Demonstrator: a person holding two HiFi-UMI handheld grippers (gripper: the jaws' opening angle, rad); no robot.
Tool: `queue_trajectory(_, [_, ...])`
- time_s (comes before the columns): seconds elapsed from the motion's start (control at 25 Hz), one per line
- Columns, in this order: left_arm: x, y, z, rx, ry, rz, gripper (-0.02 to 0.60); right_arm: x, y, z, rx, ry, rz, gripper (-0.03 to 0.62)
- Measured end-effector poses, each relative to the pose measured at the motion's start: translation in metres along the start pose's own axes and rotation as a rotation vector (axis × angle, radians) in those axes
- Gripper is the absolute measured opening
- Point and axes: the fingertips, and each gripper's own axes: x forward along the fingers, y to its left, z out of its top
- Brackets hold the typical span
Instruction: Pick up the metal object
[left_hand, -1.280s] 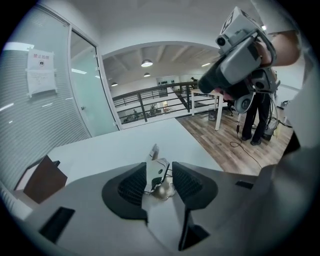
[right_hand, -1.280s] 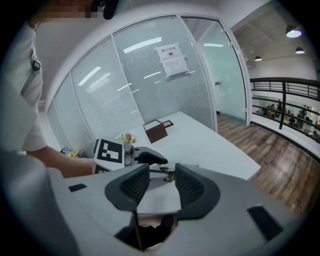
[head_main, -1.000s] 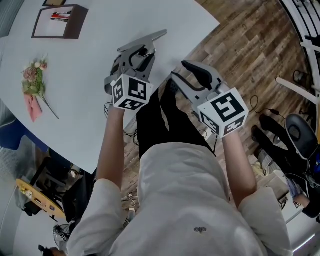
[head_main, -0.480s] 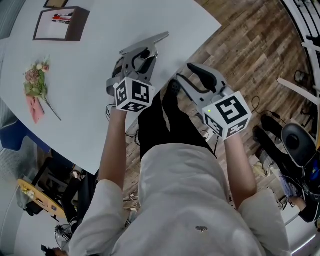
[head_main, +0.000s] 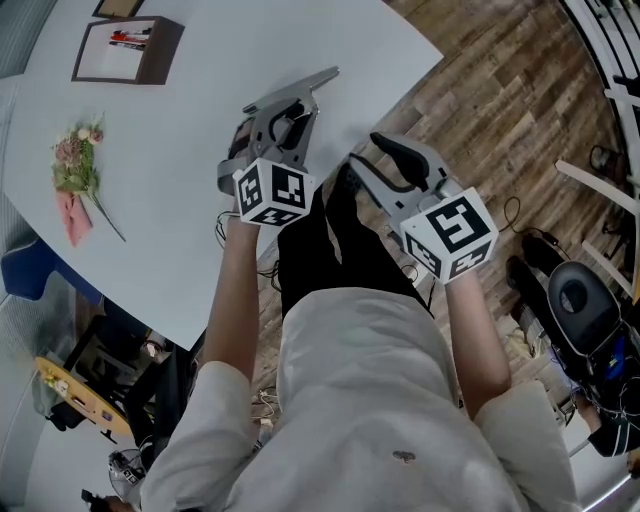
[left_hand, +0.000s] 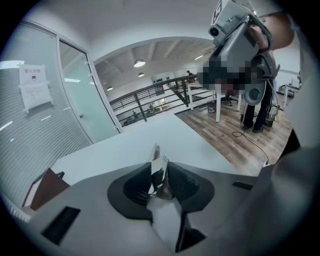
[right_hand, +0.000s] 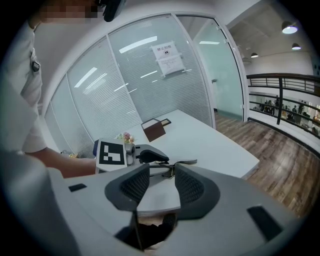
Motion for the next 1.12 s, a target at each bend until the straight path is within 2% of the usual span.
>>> queue_trajectory(0.64, [-0.004, 0.009, 0.008, 0.051, 0.013, 0.038, 0.066, -0.002, -0.001, 0.01, -0.005, -0.017, 0.006, 0.164])
queue_trajectory(0.88, [-0.028, 0.013, 0.009, 0.068, 0.004, 0.065, 0.038, -0.006, 0.02, 0.013, -0.013, -0.035, 0.008, 0.164])
queue_trajectory(1.12, [-0.01, 0.014, 0.014, 0.051, 0.02, 0.071, 0.029, -0.006, 0.0, 0.017, -0.016, -0.037, 0.011, 0.164])
